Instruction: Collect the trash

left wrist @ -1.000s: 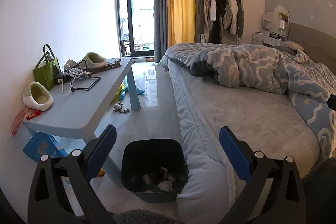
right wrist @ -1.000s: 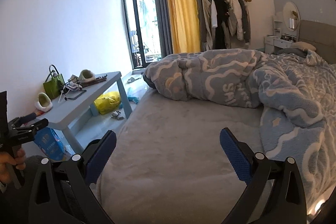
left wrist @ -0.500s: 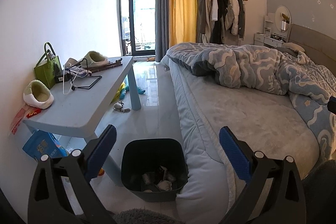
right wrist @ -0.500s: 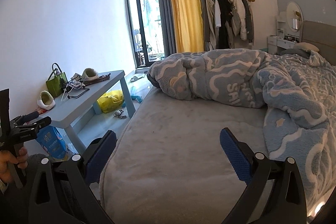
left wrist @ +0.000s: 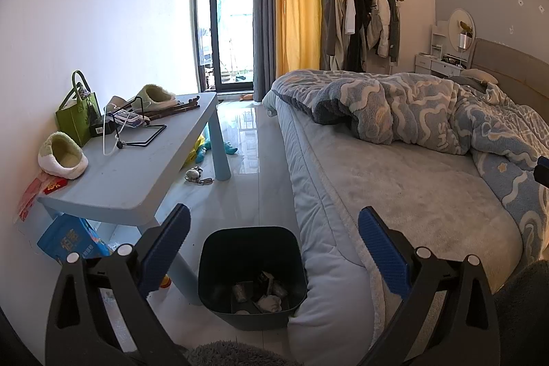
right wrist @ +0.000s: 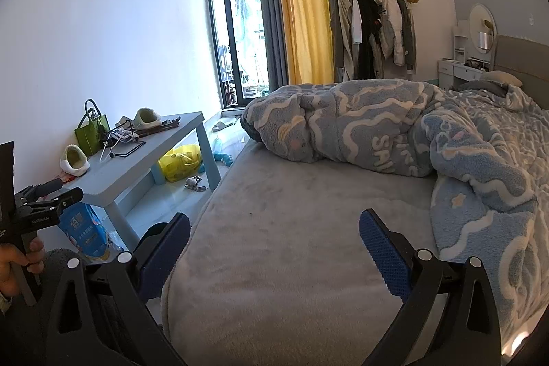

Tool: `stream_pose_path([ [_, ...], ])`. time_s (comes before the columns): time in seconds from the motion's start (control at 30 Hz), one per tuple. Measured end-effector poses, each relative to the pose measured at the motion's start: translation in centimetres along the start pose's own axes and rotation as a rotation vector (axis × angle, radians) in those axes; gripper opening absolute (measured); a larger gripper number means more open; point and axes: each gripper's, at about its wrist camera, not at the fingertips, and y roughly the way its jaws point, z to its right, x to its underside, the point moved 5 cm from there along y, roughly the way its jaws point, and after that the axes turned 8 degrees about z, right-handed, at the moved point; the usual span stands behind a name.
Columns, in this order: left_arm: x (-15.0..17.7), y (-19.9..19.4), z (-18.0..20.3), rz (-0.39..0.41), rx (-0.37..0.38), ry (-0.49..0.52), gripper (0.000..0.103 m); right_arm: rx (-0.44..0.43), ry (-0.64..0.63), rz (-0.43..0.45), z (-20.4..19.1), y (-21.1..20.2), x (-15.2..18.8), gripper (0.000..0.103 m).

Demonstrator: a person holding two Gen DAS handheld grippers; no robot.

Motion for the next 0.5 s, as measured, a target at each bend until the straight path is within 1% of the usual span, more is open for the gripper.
stream_pose_path([
  [0.5, 0.04, -0.03, 0.09, 0.001, -0.001, 0.001, 0.100, 0.000, 0.000, -0.001, 0.02, 0.01, -0.04, 0.100],
])
